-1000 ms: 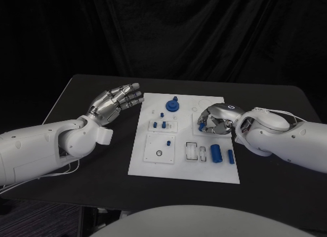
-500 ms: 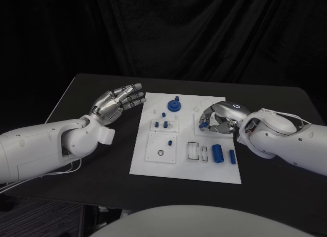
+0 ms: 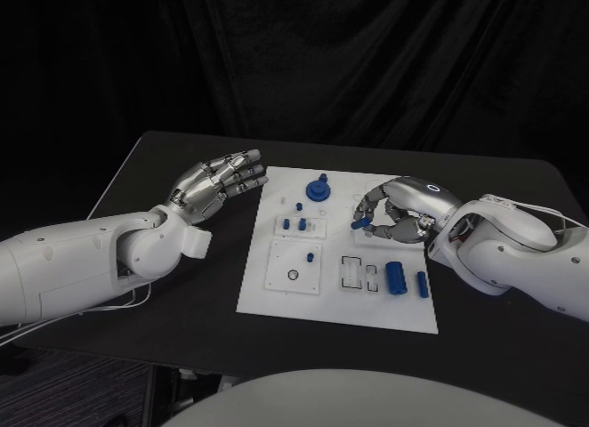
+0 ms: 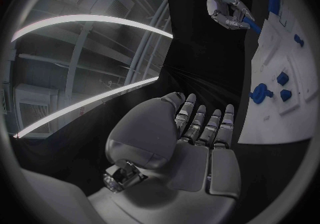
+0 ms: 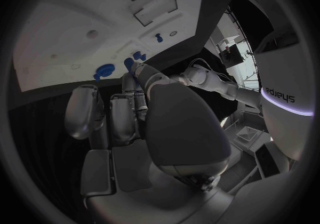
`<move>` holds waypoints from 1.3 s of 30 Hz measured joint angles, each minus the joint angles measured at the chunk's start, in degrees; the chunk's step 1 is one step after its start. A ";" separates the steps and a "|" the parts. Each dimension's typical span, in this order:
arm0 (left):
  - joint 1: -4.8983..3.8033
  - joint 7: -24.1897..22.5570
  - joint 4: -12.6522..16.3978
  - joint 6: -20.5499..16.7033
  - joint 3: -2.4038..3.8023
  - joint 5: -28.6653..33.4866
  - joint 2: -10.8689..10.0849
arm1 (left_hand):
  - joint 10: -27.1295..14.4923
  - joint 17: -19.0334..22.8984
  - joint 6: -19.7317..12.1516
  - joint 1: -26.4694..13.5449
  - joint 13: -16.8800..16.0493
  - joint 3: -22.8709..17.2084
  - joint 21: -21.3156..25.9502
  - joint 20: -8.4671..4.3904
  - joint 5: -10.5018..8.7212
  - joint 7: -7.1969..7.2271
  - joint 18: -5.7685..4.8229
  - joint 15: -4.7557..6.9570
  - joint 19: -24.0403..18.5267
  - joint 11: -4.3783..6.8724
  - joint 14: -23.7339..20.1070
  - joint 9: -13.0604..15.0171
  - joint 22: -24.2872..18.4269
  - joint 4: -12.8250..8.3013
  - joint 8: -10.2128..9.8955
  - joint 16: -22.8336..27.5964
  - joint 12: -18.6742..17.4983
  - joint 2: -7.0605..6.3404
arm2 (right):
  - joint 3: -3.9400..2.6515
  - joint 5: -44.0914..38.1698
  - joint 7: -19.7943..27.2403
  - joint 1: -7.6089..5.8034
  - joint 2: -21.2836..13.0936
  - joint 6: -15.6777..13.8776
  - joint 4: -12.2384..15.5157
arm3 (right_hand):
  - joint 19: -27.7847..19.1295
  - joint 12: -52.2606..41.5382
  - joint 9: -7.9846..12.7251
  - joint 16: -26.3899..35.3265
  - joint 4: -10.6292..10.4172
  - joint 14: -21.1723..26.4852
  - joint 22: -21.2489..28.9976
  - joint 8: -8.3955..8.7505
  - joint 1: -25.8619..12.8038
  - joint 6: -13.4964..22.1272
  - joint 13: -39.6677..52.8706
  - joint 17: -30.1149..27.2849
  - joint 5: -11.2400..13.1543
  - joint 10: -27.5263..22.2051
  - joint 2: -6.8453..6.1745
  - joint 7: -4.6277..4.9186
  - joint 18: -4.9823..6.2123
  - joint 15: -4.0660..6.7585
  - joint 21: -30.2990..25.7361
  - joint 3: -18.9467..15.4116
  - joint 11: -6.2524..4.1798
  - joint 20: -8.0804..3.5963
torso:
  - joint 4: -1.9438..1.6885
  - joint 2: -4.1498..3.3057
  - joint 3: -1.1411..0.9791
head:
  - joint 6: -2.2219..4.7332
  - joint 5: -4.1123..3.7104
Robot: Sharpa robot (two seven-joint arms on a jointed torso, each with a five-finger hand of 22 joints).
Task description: Assemble the parts on the task board
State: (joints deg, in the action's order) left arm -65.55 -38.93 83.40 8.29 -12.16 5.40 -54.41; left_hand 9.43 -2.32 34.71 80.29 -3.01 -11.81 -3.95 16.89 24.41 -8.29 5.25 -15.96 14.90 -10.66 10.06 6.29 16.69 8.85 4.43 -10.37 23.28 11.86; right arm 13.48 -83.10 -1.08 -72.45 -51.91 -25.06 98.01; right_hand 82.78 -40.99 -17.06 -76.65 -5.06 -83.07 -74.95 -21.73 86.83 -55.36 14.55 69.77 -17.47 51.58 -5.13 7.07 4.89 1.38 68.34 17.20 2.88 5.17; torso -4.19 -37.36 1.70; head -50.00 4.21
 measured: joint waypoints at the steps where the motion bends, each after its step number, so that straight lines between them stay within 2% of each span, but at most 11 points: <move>1: 0.00 0.00 -0.04 0.01 0.00 0.00 0.03 | 0.01 0.00 0.00 0.00 0.00 -0.01 0.00 0.00 0.00 0.00 0.00 0.00 0.00 0.00 0.00 0.00 -0.02 -0.01 0.00 0.00 0.00 0.00 | 0.04 0.02 -0.01 -0.03 -0.01 0.10 0.73 | 0.18 0.00 0.00 -0.41 -0.06 -0.26 0.00 -0.02 0.00 0.00 0.00 0.47 0.03 0.13 0.00 0.00 0.00 0.03 0.22 -0.06 -0.13 -0.18 | -0.01 0.00 0.01 | 0.00 0.04; 6: 0.04 0.00 -0.22 0.09 0.00 0.00 0.10 | -0.21 0.00 0.00 0.00 0.00 -0.32 0.00 0.00 0.00 0.00 0.00 0.00 0.00 -0.21 0.00 0.00 -0.08 -0.01 0.00 0.00 0.00 0.00 | 0.20 -0.12 -0.06 0.03 1.10 1.28 3.81 | 0.25 0.68 0.00 -0.67 -0.06 -0.61 0.00 -0.51 -0.54 0.22 0.06 1.14 0.49 0.13 -0.07 -0.20 0.00 0.00 0.67 -0.06 -0.13 -0.25 | -0.06 0.02 0.03 | 0.00 0.25; 12: 0.08 0.00 -0.41 0.16 0.00 0.01 0.18 | -0.21 0.01 0.00 0.00 0.00 -0.32 0.00 0.00 0.00 0.00 0.00 0.00 0.00 -0.22 0.00 0.00 -0.08 -0.01 0.00 0.00 0.00 0.00 | 0.27 -1.43 -0.10 0.37 4.68 3.40 4.58 | 0.25 1.68 0.00 -1.05 -0.48 -0.61 0.00 -0.84 -1.15 0.16 -0.28 1.40 0.49 0.13 -0.06 -0.59 0.01 0.00 1.04 0.04 -0.13 -0.25 | -0.05 0.00 0.07 | 0.00 0.71; 20: 0.10 0.05 -0.49 0.23 0.00 0.01 0.43 | -0.21 0.01 0.00 0.00 0.01 -0.48 0.00 0.00 0.00 0.00 0.00 0.00 0.00 -0.22 0.00 -0.01 -0.14 -0.16 0.00 0.00 0.00 0.00 | 0.28 -4.90 -0.48 0.65 11.41 7.51 2.27 | 0.78 3.38 0.00 -2.39 -0.72 -0.61 0.00 -0.88 -1.91 0.19 -0.82 3.16 0.50 0.25 -0.06 -0.83 0.01 0.00 2.83 0.28 0.00 -0.55 | 0.14 -0.03 0.03 | 0.00 0.87; 25: 0.10 0.10 -0.53 0.25 0.00 0.01 0.40 | -0.21 0.01 0.00 0.00 0.01 -0.47 0.00 0.00 0.00 0.00 0.00 0.00 0.00 -0.22 0.00 -0.01 -0.14 -0.16 0.00 -0.26 0.00 0.00 | 0.28 -8.06 -0.64 1.11 14.91 9.27 -0.23 | 0.87 4.08 0.01 -3.17 -0.72 -0.61 0.00 -0.88 -1.91 0.18 -1.02 4.42 0.51 0.69 -0.06 -0.86 -0.23 0.00 4.17 0.28 0.02 -0.45 | 0.12 -0.01 -0.02 | 0.00 0.76; 26: 0.10 0.11 -0.57 0.25 0.00 0.01 0.42 | -0.21 0.01 0.00 0.00 0.01 -0.47 0.00 0.00 0.00 0.00 0.00 0.00 0.00 -0.21 0.00 -0.01 -0.13 -0.16 0.00 -0.26 0.00 0.00 | 0.27 -8.71 -0.65 1.24 15.36 9.51 -0.60 | 0.87 4.24 0.01 -3.34 -0.72 -0.61 0.00 -0.77 -1.91 0.22 -1.07 4.60 0.53 0.75 -0.06 -0.93 -0.92 0.00 4.37 0.28 0.08 -0.45 | 0.08 -0.01 -0.03 | 0.00 0.74; 31: 0.10 0.13 -0.76 0.25 0.00 0.02 0.68 | -0.21 0.01 0.00 -0.04 0.01 -0.50 0.00 0.00 0.00 0.00 0.00 0.00 0.00 -0.21 0.00 -0.01 -0.13 -0.15 0.00 -0.26 0.00 0.04 | 0.27 -12.24 -0.77 1.78 17.26 10.61 -2.27 | 0.87 4.64 0.01 -3.35 -0.72 -0.61 0.00 -0.43 -1.90 -0.33 -1.17 4.80 0.19 1.46 -0.07 -1.31 -0.91 0.00 4.66 0.28 -0.22 -0.46 | -0.10 -0.03 -0.05 | 0.00 0.67; 39: 0.10 0.19 -0.98 0.32 0.00 0.02 1.13 | -0.21 0.02 0.00 -0.25 0.01 -0.79 0.00 0.00 0.00 0.00 0.00 0.00 0.00 -0.21 0.00 -0.01 -0.21 -0.16 0.00 -0.26 0.00 0.25 | 0.27 -16.19 -1.64 2.01 18.78 12.86 -3.90 | 0.87 5.23 0.01 -3.34 -0.72 -0.60 0.00 -0.19 -2.15 -0.38 -1.32 4.40 0.19 1.87 -0.12 -1.30 -0.91 0.00 4.66 0.27 -0.23 -0.45 | -0.20 -0.09 -0.05 | 0.00 0.50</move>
State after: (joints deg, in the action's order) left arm -65.45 -38.74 82.42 8.61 -12.16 5.42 -53.28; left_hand 9.23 -2.30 34.71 80.04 -3.00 -12.60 -3.95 16.89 24.41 -8.29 5.25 -15.96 14.89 -10.87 10.06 6.28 16.49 8.69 4.43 -10.63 23.28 12.11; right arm 13.76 -99.29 -2.72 -70.44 -33.13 -12.20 94.10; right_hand 83.65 -35.77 -17.05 -79.99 -5.78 -83.68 -74.95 -21.92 84.68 -55.74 13.22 74.18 -17.28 53.45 -5.25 5.78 3.98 1.38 73.00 17.48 2.66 4.71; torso -4.38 -37.45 1.64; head -50.00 4.71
